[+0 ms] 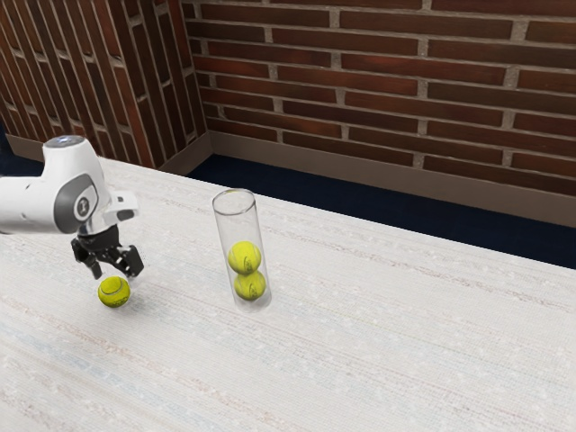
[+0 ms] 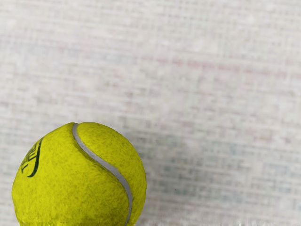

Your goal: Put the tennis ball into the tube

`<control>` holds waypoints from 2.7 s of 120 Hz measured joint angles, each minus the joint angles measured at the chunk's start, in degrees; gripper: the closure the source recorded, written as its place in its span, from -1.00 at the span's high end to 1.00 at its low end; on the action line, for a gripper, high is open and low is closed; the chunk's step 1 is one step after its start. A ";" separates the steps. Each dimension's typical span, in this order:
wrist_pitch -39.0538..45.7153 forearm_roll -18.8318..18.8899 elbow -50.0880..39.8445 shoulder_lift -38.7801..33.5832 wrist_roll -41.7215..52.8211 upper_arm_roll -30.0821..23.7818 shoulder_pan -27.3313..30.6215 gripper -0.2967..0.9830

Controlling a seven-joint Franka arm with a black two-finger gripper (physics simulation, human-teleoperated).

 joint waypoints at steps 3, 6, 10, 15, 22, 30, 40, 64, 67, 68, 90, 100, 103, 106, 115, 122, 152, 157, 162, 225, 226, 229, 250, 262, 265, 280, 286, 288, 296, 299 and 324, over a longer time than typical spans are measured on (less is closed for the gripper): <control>0.02 -0.14 -0.18 0.04 0.14 0.03 0.43 0.54; 0.03 -0.26 -0.32 0.06 0.28 0.04 0.70 0.54; 0.05 -0.38 -0.44 0.13 0.45 0.06 0.94 0.54; 0.06 -0.49 -0.56 0.22 0.65 0.06 1.07 0.54; 0.08 -0.95 -1.10 0.36 0.90 0.07 1.01 0.54; 0.10 -1.69 -1.98 0.43 1.14 0.07 0.96 0.54; 0.03 -2.34 -2.58 0.17 1.21 0.22 0.31 0.54; 0.25 -1.63 -1.77 0.16 1.34 2.27 -0.67 0.53; 0.47 -1.37 -1.37 0.19 1.42 2.95 -0.79 0.53; 0.54 -1.29 -1.26 0.19 1.44 3.12 -0.87 0.54; 1.51 0.38 -0.01 0.24 1.84 4.08 -2.76 0.54; 1.56 1.01 0.45 -0.24 1.77 3.60 -2.75 0.54; 1.31 1.15 0.40 -0.55 1.61 3.47 -2.98 0.54; 0.99 1.26 0.15 -0.88 1.40 3.38 -3.29 0.54; -0.10 1.50 -2.78 -3.48 0.43 3.16 -4.30 0.54; -0.66 1.95 -5.28 -6.05 -0.59 2.43 -4.79 0.54; -0.77 4.47 -10.86 -10.12 -4.44 6.82 -9.42 0.53; -0.61 4.47 -11.29 -10.16 -4.78 7.30 -7.71 0.53; -0.18 4.47 -11.22 -9.69 -4.93 7.51 -5.82 0.54; 0.28 3.41 4.30 0.63 -0.19 3.82 -4.12 0.53; 0.26 3.32 4.19 0.63 -0.12 3.81 -4.13 0.53; 0.22 3.05 3.82 0.63 0.08 3.79 -4.18 0.53; 0.15 0.13 1.86 1.39 1.32 3.68 -3.64 0.54; 0.18 -1.51 1.83 2.29 2.15 3.58 -2.26 0.54; 0.19 -1.83 1.83 2.51 2.35 3.54 -2.13 0.54; 0.21 -3.13 1.75 3.12 3.25 3.43 -1.98 0.54; 0.23 -3.57 1.73 3.54 3.56 3.42 -1.98 0.54; 0.24 -3.70 1.71 3.68 3.66 3.41 -1.96 0.54; 0.26 -4.16 1.68 4.15 4.03 3.40 -1.95 0.54; 0.27 -4.45 1.67 4.33 4.18 3.40 -1.94 0.54; 0.31 -7.45 1.61 5.47 5.27 3.45 -0.98 0.54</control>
